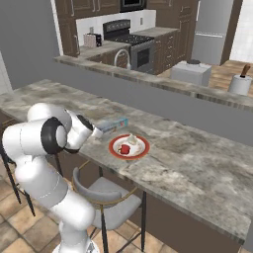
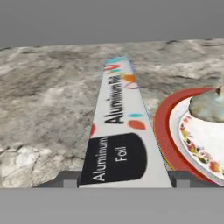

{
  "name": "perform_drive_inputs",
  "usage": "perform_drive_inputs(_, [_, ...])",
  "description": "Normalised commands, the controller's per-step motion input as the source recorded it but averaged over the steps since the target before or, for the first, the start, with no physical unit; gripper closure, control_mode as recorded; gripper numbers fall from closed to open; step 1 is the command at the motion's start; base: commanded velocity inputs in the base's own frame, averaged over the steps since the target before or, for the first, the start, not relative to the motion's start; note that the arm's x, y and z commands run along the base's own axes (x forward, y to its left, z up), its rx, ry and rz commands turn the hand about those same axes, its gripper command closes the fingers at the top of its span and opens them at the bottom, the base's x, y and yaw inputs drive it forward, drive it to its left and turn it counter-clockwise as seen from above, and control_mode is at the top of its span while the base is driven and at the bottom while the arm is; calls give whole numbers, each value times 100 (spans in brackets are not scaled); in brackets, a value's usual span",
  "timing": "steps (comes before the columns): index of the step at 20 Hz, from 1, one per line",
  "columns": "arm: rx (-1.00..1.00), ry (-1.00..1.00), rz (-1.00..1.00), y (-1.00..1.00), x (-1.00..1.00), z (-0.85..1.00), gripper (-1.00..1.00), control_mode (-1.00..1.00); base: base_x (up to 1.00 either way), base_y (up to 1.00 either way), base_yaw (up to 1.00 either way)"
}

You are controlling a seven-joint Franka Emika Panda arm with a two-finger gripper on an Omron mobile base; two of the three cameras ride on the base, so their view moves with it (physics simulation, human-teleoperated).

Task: Retrieve the tupperware and aluminum foil from the cabinet and place them on the dining counter near the plate with garlic and bell pepper to prepare for storing leftovers.

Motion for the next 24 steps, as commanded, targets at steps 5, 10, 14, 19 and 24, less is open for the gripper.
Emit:
perform_drive_inputs(5, [0, 12, 0, 13, 50, -42, 100, -100, 0, 0, 0])
perform_drive_inputs(10, [0, 12, 0, 3, 38, -28, -100, -100, 0, 0, 0])
perform_drive_inputs(14, [0, 3, 0, -21, -10, 28, -100, -100, 0, 0, 0])
perform_drive_inputs(19, [0, 0, -9, -42, -7, 93, -100, -100, 0, 0, 0])
perform_drive_inputs(24, [0, -5, -6, -28, -16, 100, -100, -100, 0, 0, 0])
